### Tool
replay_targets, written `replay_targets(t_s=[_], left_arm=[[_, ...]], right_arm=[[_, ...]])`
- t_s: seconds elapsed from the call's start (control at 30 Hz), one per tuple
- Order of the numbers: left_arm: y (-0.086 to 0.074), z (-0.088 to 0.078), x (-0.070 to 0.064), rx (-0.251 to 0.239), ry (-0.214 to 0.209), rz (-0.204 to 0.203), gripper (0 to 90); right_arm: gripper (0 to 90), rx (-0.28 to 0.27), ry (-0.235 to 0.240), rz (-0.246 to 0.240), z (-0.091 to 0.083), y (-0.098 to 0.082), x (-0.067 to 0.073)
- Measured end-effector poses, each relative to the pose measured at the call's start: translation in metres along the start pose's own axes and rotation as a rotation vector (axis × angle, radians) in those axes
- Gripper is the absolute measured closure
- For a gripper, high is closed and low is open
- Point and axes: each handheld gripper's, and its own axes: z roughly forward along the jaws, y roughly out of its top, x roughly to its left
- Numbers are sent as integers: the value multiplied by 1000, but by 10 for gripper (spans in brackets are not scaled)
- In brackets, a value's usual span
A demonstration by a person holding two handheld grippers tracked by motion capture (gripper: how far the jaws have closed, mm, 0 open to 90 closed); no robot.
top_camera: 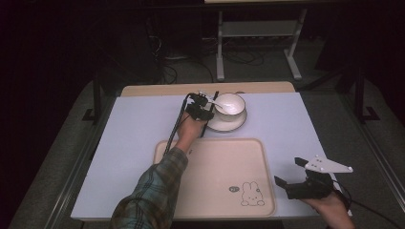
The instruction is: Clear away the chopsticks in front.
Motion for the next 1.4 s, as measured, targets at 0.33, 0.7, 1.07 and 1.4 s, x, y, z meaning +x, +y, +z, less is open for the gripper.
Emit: replay_targets(t_s=[0.33,0.7,1.07,1.4], left_arm=[[6,4,5,1,14,-12,770],[12,7,10,6,18,-12,796],[6,-22,17,-28,3,-9,695],[-20,-43,28,-43,-73,-29,769]], right_arm=[[0,-1,2,2,0,0,0],[0,0,0,6,-1,-1,-1],[0,1,-2,4,-2,-2,-1],[0,7,0,-7,1,-1,2]])
